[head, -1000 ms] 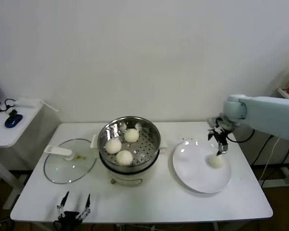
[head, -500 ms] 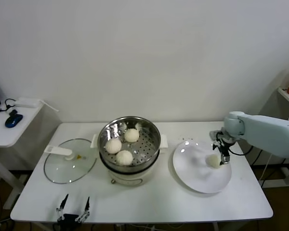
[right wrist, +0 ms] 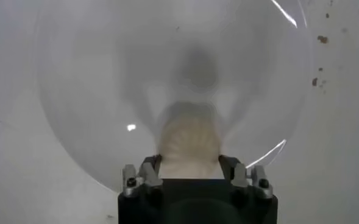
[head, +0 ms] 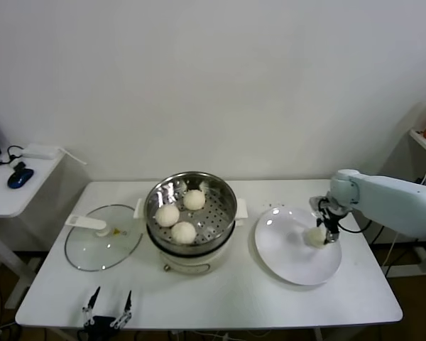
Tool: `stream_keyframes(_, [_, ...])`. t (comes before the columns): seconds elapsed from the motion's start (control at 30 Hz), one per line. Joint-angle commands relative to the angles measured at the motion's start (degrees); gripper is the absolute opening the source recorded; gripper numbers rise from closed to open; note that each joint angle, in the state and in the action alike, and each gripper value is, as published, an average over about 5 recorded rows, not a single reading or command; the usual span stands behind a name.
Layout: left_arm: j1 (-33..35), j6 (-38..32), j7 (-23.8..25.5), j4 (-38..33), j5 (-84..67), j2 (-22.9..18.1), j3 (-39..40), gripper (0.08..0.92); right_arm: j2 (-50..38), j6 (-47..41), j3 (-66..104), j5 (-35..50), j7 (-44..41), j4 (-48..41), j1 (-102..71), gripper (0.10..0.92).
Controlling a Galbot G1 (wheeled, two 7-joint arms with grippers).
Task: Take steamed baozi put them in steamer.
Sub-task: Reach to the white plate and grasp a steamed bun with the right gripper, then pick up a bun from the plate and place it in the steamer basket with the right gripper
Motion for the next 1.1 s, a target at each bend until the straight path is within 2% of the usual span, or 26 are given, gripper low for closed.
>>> stream_keyframes(0.03, [0.08,-0.05,-0.03,-0.02,0.06,0.07,-0.07,0.823,-0.17,-0.15,0.82,-0.25,-0.56,-0.49,-0.75,0.639])
stream_keyframes(0.23, [0.26,-0.04,-0.09,-0.26,-0.08,0.25,-0.44,0.823,-1.68,-0.64,-4.77,3.94,-0.98,5.21,6.77,0.62])
stream_keyframes(0.43, [-0.14,0.02,-0.08,-0.29,-0.08,0.52,-0.01,0.823,-1.38,-1.94,-17.65,15.75,-1.51,14.07,26.3,0.619])
stream_keyframes(0.7, [0.03,0.02,0.0,-1.08,-0.05,0.82,0.69,0.823,1.67,-5.49,-24.71,31.54,-1.76,24.63,44.45,0.619])
stream_keyframes(0.9, [0.09,0.15,0.03,-1.8,-0.02,1.23,0.96,0.823,6.95,-9.36,-20.26,40.9,-0.02,26.88,48.06,0.619])
stream_keyframes(1.1, [0.3,0.41,0.0,-2.98,-0.21,1.28,0.61,0.823,13.78,-13.39,-12.96,46.7,2.55,24.08,44.67,0.619])
